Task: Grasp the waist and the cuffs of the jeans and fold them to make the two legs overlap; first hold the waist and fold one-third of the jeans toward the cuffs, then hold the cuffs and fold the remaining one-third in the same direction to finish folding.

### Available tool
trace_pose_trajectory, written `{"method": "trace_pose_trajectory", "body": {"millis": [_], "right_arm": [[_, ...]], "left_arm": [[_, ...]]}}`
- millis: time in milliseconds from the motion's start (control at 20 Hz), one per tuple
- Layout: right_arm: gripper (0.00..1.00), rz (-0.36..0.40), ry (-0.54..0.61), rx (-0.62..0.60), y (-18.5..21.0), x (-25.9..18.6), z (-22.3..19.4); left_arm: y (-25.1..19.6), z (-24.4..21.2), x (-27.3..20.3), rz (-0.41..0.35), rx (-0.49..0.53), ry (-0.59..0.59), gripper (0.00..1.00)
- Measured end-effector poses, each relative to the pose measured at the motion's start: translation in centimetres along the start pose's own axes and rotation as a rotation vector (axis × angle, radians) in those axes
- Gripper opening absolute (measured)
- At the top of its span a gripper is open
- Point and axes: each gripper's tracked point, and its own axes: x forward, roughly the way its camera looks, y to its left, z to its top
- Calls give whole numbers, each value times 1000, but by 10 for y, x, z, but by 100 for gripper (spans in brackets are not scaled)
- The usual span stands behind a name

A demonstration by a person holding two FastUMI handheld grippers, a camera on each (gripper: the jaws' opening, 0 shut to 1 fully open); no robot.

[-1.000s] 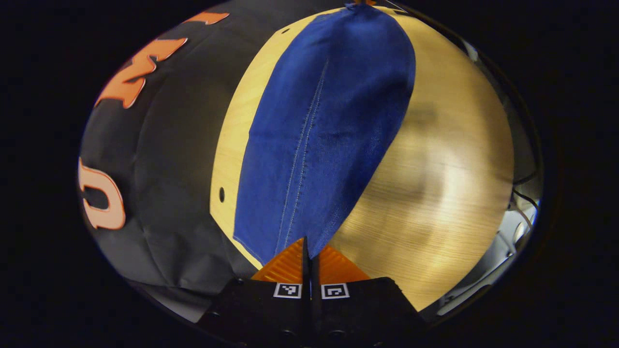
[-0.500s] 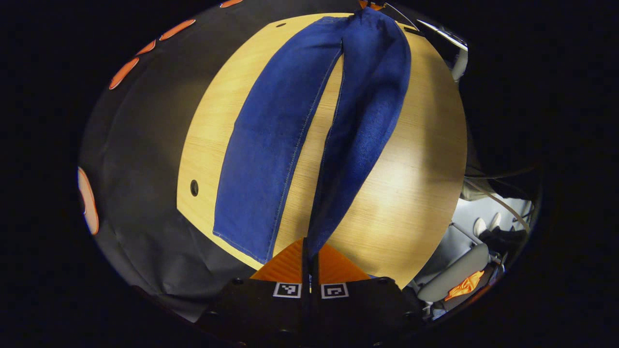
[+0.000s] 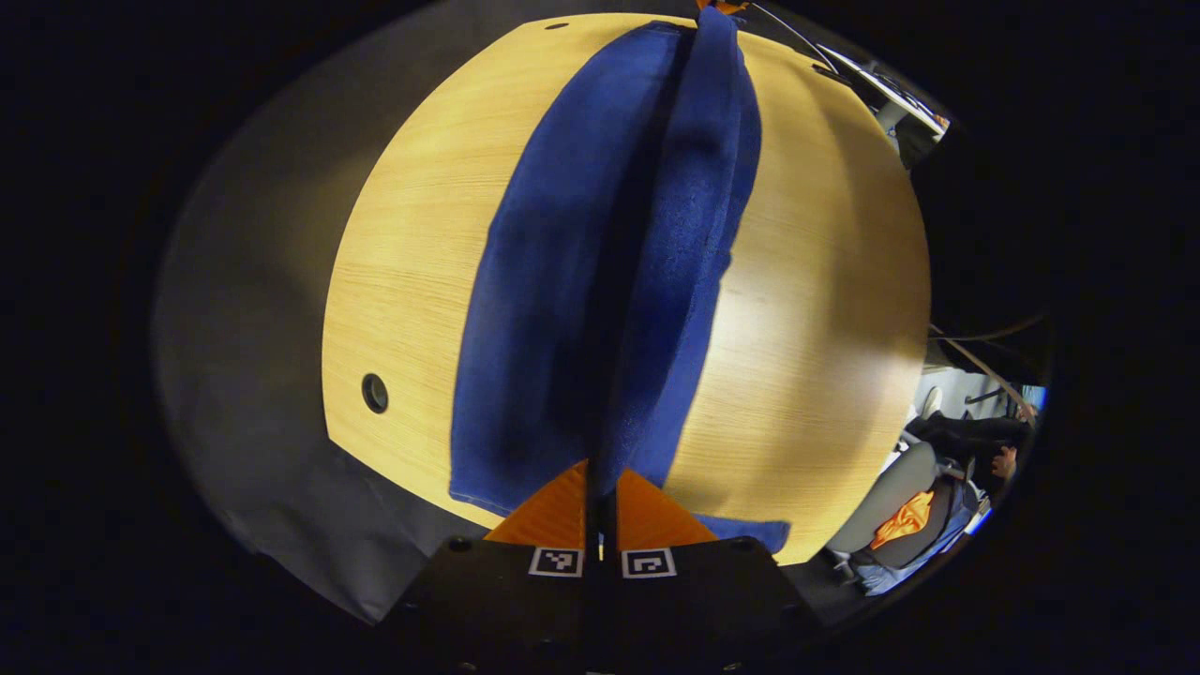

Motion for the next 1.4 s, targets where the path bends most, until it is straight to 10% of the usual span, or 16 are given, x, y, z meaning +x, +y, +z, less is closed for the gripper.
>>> {"method": "trace_pose_trajectory", "body": {"millis": [450,550,700,1150,1200,1400], "right_arm": [[4,-23,29,136,-47,57,30],[4,-32,37,155,-51,66,33],[4,-50,47,187,-56,77,36],[6,-85,101,203,-62,97,39],[9,-89,89,210,-62,98,38],[80,-195,65,253,-89,76,36]], "left_arm": [[47,-10,64,-14,49,39,5],[58,-7,65,-5,44,42,23],[78,-11,66,14,-22,18,100],[106,1,45,42,-68,-72,100],[109,2,50,24,-84,-67,99],[112,6,44,19,-90,-117,100]]}}
